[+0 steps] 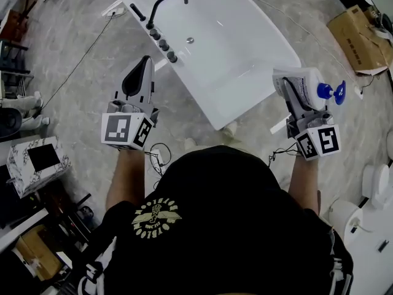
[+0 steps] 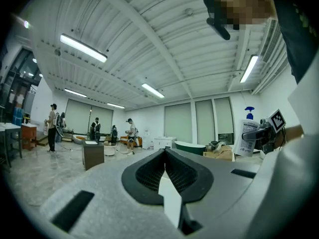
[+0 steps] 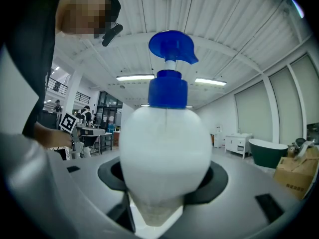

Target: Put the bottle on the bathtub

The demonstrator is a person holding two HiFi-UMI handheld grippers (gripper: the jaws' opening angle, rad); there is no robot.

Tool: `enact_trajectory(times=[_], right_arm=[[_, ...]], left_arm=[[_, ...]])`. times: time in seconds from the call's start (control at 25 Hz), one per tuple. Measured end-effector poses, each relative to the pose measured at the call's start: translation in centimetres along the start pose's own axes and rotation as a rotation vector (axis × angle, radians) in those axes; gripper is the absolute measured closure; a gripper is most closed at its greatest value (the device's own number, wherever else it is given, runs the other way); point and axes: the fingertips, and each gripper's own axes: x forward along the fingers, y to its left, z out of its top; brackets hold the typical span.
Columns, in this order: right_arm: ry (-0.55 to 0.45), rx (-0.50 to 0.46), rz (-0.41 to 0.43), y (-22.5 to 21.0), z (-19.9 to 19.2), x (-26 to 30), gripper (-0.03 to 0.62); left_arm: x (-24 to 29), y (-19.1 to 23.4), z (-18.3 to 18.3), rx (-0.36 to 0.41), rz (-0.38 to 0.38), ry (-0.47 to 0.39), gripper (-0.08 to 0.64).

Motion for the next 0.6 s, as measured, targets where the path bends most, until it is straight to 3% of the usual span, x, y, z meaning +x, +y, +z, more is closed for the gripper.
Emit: enact_trajectory(times=[0.24, 0.6], right_arm=[[-0.016, -0.008, 0.082, -1.1, 0.5, 1.2, 0.330], [-0.002, 0.011, 0.277, -2.2, -0.7, 5.0, 0.330]], left_arm=[[-0.7, -0.5, 1.0, 0.011, 0.081, -0.023, 0.551], [-1.6, -1.4, 1.7, 0.024, 0.257, -0.021, 0.551]])
